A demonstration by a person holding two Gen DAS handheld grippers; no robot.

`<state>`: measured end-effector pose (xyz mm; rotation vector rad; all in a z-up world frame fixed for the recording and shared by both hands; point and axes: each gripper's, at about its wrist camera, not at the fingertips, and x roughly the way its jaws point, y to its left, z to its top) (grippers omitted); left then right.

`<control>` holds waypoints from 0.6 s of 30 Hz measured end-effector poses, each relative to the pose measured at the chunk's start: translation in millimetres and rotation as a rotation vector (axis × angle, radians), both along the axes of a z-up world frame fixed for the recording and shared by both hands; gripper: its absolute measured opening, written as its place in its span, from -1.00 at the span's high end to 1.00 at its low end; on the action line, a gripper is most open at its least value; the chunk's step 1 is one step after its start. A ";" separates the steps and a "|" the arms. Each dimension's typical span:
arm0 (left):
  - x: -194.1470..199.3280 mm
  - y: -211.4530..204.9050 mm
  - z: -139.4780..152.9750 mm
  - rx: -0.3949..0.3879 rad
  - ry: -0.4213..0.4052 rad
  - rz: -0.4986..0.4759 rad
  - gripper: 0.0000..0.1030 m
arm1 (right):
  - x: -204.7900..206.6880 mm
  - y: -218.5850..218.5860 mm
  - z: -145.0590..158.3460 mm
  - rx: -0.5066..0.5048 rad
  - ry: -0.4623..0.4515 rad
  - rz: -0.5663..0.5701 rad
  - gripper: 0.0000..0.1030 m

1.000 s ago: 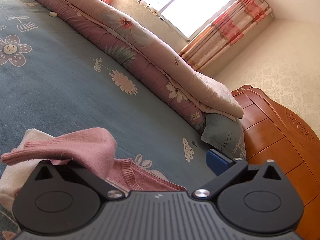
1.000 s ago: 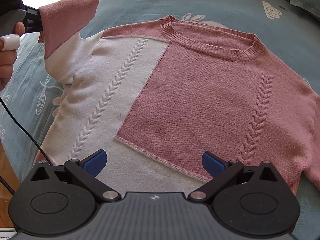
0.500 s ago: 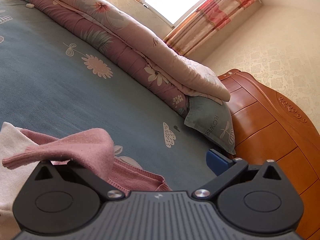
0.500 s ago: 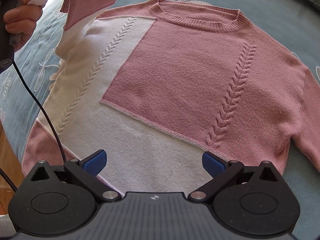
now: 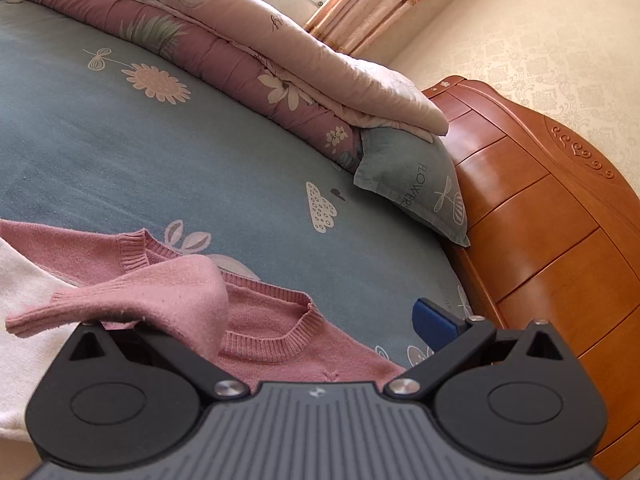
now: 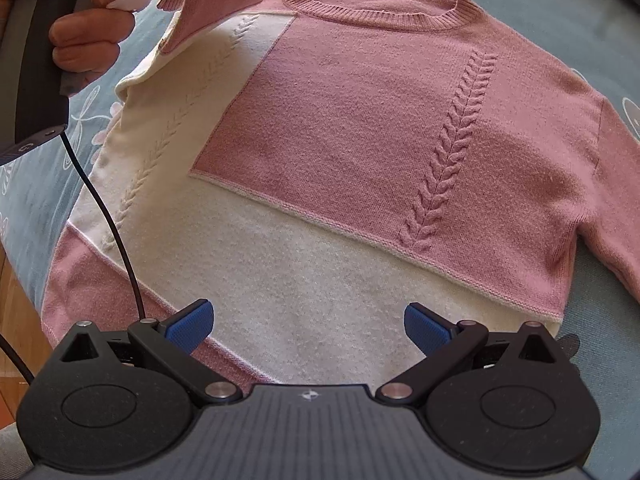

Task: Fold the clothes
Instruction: 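Lift the cuff and carry the sleeve across the body with the left tool, then lay the sleeve across the pink body panel with the left tool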

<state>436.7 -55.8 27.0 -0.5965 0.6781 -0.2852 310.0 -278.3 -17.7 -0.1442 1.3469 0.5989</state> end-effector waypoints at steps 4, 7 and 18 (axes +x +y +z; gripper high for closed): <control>1.8 -7.2 -8.6 0.011 0.024 -0.023 -0.97 | -1.5 -1.4 -1.0 0.004 0.008 -0.010 -1.00; 4.7 -14.6 -5.8 0.013 0.014 -0.039 -0.97 | -2.4 -2.5 -2.2 0.007 0.015 -0.016 -1.00; 15.1 -36.9 -20.2 0.075 0.020 -0.085 -0.97 | -3.5 -5.1 -4.8 0.001 0.017 -0.037 -1.00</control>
